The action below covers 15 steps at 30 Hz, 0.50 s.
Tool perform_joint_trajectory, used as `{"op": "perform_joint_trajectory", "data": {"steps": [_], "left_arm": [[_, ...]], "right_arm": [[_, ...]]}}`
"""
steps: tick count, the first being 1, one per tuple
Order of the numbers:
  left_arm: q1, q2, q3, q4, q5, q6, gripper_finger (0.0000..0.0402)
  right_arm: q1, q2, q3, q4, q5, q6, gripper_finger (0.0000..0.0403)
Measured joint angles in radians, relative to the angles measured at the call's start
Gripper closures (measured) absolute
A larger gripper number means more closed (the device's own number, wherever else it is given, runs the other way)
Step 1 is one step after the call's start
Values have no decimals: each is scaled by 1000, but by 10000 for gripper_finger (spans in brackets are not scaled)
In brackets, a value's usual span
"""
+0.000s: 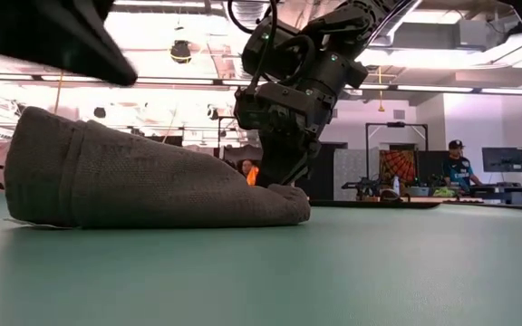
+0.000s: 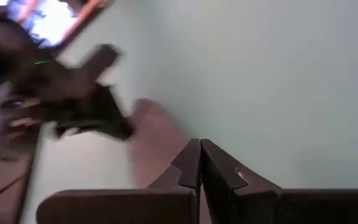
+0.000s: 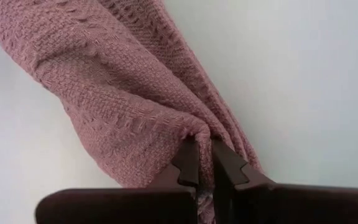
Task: Roll towel
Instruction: Roll the gray towel
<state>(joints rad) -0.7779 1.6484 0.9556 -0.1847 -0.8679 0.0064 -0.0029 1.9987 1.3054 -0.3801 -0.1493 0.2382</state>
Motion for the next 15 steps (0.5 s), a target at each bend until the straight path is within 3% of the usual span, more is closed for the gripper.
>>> {"op": "perform_joint_trajectory", "data": {"steps": [2, 6, 12, 15], "left_arm": [[6, 22, 0, 16, 27, 4, 402], [-3, 49, 5, -2, -65, 29, 402], [32, 97, 4, -106, 8, -52, 402], [44, 105, 4, -146, -23, -58, 402]], "right_arm": [[0, 0, 0, -1, -5, 0, 374], [-1, 1, -1, 2, -7, -11, 374], [-1, 2, -1, -2, -13, -22, 374], [0, 2, -1, -5, -13, -22, 374]]}}
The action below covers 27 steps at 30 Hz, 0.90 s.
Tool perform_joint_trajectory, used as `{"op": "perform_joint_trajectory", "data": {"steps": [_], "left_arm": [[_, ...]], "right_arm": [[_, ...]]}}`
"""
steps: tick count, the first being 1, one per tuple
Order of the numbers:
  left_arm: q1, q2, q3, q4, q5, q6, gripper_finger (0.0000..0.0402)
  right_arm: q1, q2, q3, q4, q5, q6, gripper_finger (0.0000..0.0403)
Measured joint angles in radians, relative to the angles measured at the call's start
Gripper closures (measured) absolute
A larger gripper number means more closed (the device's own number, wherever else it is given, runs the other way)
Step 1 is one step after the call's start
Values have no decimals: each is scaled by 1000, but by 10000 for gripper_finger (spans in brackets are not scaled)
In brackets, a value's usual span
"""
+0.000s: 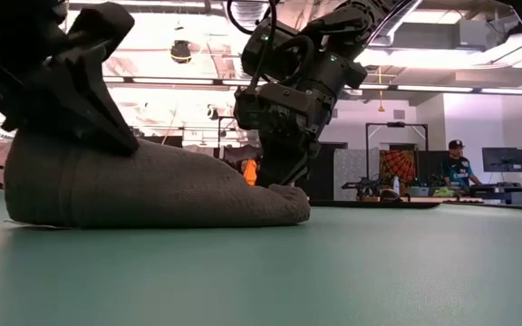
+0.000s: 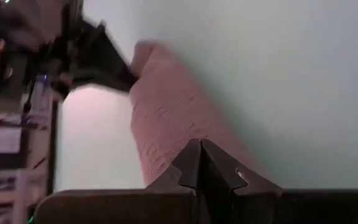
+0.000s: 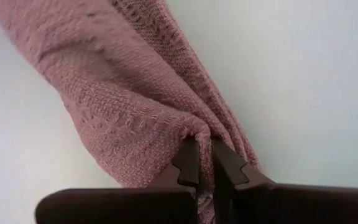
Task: Roll towel
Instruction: Roll the gray towel
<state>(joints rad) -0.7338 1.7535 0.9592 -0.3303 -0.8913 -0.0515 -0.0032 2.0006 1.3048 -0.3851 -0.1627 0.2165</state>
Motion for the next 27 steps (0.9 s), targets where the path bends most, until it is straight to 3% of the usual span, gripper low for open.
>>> {"op": "perform_joint_trajectory", "data": {"steps": [8, 15, 19, 27], "left_arm": [[56, 0, -13, -184, 2, -227, 402], [94, -2, -128, -104, 91, -363, 401], [94, -6, -183, -59, 87, -446, 401], [83, -5, -207, -17, 95, -415, 401]], "right_arm": [[2, 0, 0, -4, 0, 20, 372], [8, 0, 0, -18, 8, 31, 371], [17, 0, 1, -30, 21, 62, 364], [41, -20, 0, -56, 174, 54, 336]]}}
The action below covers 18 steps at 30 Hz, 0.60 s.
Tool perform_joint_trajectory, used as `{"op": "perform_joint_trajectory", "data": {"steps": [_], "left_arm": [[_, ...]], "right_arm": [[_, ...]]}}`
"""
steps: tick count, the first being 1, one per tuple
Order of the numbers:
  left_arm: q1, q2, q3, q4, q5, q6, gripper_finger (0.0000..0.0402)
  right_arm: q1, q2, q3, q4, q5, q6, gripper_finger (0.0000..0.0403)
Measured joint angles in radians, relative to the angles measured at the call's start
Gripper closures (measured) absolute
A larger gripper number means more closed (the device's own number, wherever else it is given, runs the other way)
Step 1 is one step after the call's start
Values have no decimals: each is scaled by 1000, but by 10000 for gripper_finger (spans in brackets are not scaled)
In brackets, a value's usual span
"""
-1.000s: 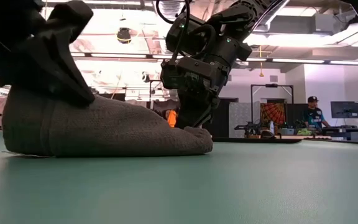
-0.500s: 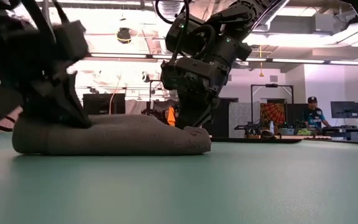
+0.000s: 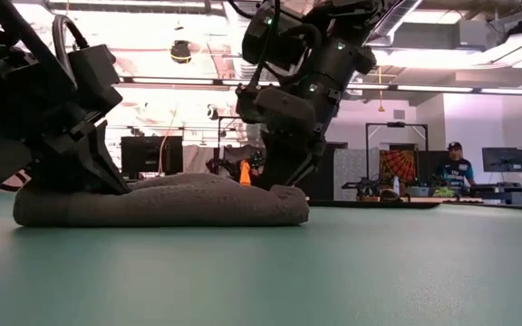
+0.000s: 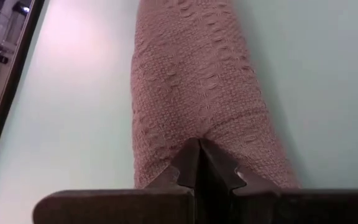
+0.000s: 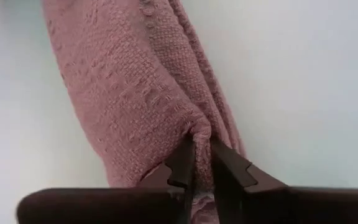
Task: Roll towel
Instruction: Roll the gray towel
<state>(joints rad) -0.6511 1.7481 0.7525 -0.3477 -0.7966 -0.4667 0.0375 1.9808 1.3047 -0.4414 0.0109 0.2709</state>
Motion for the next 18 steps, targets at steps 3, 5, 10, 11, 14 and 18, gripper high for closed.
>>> {"op": "perform_joint_trajectory", "data": {"steps": [3, 5, 10, 11, 14, 18], "left_arm": [[-7, 1, 0, 3, 5, 22, 401], [-7, 1, -1, 3, 7, 29, 401], [-8, 2, -1, 5, 8, 47, 401], [-8, 2, -1, 7, 8, 64, 401], [-8, 3, -1, 19, 8, 106, 401], [-6, 3, -2, 24, 11, 114, 401]], "right_arm": [[7, -36, -5, -22, 61, -6, 315], [9, -69, -6, -65, 122, -7, 301], [1, -124, -7, -189, 251, -9, 274], [0, -130, -7, -195, 267, -10, 269], [12, -154, -7, -114, 268, -56, 259], [77, -191, -4, 49, 296, -192, 263]]}}
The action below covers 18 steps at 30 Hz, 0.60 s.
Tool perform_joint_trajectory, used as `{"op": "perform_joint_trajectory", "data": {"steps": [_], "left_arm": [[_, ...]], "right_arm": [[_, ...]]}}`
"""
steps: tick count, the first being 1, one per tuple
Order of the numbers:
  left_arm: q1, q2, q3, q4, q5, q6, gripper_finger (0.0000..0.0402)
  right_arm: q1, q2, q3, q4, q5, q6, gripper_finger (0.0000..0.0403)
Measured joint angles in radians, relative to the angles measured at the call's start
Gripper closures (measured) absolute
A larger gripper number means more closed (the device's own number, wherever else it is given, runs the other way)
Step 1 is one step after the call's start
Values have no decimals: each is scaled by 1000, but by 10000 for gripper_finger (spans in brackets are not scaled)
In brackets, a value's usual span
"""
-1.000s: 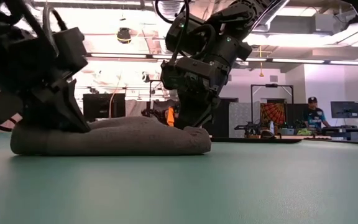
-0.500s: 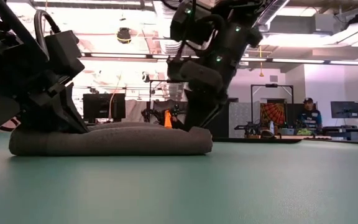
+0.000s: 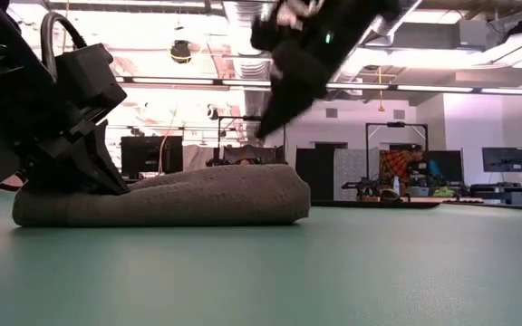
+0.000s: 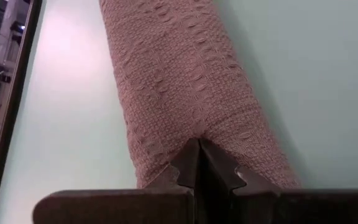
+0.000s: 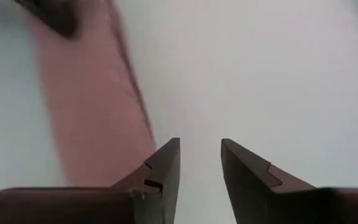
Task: Roll towel
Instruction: Roll the gray towel
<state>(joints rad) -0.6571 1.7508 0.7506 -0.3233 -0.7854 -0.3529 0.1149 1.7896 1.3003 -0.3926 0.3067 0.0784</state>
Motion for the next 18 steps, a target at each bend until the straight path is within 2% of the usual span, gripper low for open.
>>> {"op": "perform_joint_trajectory", "data": {"steps": [3, 6, 9, 13, 15, 18], "left_arm": [[0, 0, 0, 1, 1, 12, 401], [2, 0, 0, 15, 3, 67, 401], [12, 0, -1, 98, 3, 150, 401], [36, 3, -2, 199, 27, 236, 401], [52, 4, -2, 225, 59, 262, 401], [82, 2, -1, 242, 98, 271, 401]], "right_arm": [[60, -33, -23, 110, 10, -121, 281], [113, -74, -111, 357, -54, -198, 306], [143, -81, -231, 547, -61, -218, 342], [121, -80, -356, 731, -74, -195, 389], [104, -70, -387, 818, -73, -193, 391], [80, -65, -395, 824, -133, -145, 377]]}}
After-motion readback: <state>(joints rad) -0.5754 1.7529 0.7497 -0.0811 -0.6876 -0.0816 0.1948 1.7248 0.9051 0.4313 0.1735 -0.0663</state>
